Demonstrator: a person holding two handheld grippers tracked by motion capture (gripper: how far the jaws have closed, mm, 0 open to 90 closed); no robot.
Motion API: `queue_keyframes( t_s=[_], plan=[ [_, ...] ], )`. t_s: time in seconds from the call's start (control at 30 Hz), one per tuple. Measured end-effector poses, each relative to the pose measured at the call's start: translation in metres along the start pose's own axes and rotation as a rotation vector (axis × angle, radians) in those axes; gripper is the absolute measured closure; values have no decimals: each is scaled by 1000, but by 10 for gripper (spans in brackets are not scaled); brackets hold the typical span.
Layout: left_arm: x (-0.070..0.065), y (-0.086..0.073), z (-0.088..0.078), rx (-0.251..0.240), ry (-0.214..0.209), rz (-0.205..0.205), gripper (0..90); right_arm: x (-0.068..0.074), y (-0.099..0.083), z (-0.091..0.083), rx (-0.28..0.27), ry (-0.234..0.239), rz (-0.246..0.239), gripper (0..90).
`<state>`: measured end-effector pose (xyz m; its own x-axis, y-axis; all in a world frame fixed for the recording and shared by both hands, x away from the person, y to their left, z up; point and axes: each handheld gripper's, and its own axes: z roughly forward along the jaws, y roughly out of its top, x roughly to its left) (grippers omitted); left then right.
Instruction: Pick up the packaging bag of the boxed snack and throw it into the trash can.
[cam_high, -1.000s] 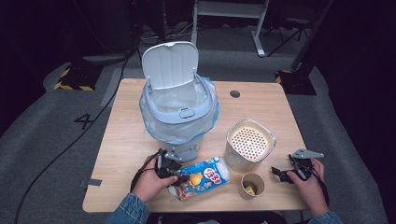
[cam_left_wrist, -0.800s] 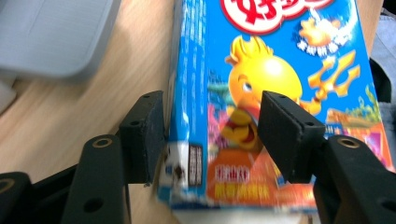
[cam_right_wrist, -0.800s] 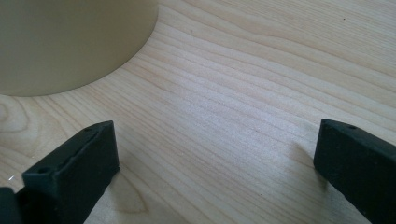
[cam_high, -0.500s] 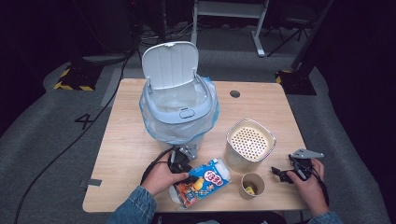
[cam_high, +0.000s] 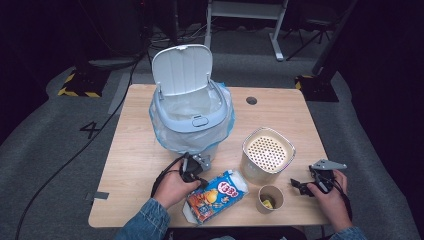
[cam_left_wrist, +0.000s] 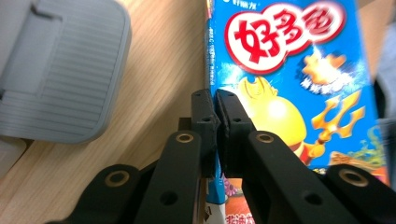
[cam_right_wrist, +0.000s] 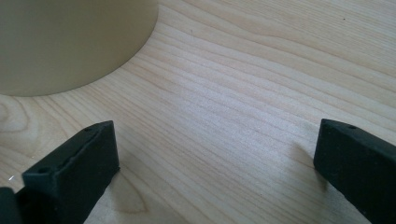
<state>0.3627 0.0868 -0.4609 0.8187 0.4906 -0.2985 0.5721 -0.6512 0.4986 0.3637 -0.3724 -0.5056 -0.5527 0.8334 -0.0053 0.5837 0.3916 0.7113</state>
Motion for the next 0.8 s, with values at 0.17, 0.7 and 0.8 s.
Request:
queue_keyframes(
  t_s=[0.17, 0.7, 0.8],
  plan=[
    [-8, -3, -18, -102, -25, 29, 876, 0, 0, 0, 0, 0, 0, 1],
    [-29, -19, -83, -374, 24, 118, 878, 0, 0, 0, 0, 0, 0, 1],
    [-29, -21, -92, -423, 36, 140, 879, 0, 0, 0, 0, 0, 0, 1]
  ],
)
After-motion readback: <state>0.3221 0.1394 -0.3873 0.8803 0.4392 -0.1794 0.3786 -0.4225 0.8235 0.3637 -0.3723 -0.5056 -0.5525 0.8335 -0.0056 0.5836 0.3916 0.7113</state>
